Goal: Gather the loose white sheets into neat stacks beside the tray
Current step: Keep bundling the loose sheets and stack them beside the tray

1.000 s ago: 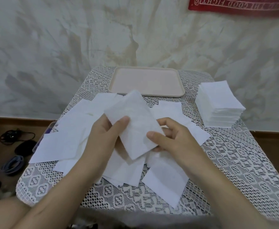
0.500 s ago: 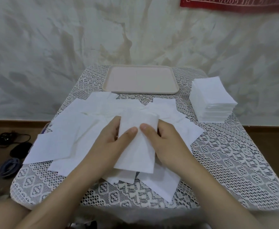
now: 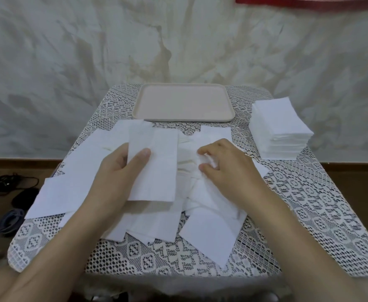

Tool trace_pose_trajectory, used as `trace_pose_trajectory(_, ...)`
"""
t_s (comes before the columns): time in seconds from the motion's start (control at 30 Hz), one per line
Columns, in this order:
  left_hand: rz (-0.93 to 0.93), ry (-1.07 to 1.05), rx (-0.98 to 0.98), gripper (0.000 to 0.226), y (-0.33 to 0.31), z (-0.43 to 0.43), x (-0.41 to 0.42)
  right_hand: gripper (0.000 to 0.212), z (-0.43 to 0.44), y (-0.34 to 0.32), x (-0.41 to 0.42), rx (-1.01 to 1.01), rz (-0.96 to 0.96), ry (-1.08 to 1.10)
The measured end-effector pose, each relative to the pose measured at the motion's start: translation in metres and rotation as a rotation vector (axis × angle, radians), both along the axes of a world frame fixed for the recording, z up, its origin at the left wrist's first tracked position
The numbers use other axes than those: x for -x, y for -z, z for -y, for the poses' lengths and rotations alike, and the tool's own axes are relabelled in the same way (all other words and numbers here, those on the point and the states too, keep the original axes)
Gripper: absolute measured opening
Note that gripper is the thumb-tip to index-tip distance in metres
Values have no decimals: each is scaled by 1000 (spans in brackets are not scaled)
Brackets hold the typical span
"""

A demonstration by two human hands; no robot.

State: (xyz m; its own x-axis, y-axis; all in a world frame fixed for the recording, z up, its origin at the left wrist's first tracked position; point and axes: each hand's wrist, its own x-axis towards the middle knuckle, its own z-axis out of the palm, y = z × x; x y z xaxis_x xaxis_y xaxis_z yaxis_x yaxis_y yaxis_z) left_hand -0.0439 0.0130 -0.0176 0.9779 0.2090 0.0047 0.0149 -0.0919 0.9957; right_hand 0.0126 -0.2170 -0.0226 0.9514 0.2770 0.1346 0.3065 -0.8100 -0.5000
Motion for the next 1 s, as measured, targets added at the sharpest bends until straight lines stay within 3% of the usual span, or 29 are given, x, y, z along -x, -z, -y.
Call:
trace_pose_trajectory(0.2, -10, -4, 55, 23, 4, 1, 0, 13, -6, 5, -12, 68, 70, 10)
trace_pose_trajectory(0.43, -6, -35, 72, 11, 5, 3, 0, 9, 7, -9, 8, 48, 197, -19)
trace_pose_trajectory(0.63, -12, -19, 72, 12, 3, 6, 7, 11, 12, -3, 40, 24, 57, -85)
trace_pose_trajectory(0.83, -5, -23, 56, 14, 4, 6, 7, 10, 14, -3, 16, -90, 90, 18)
trace_pose_trajectory(1.0, 15, -12, 45, 68, 5, 4, 3, 30, 10, -5, -12, -2, -58, 19)
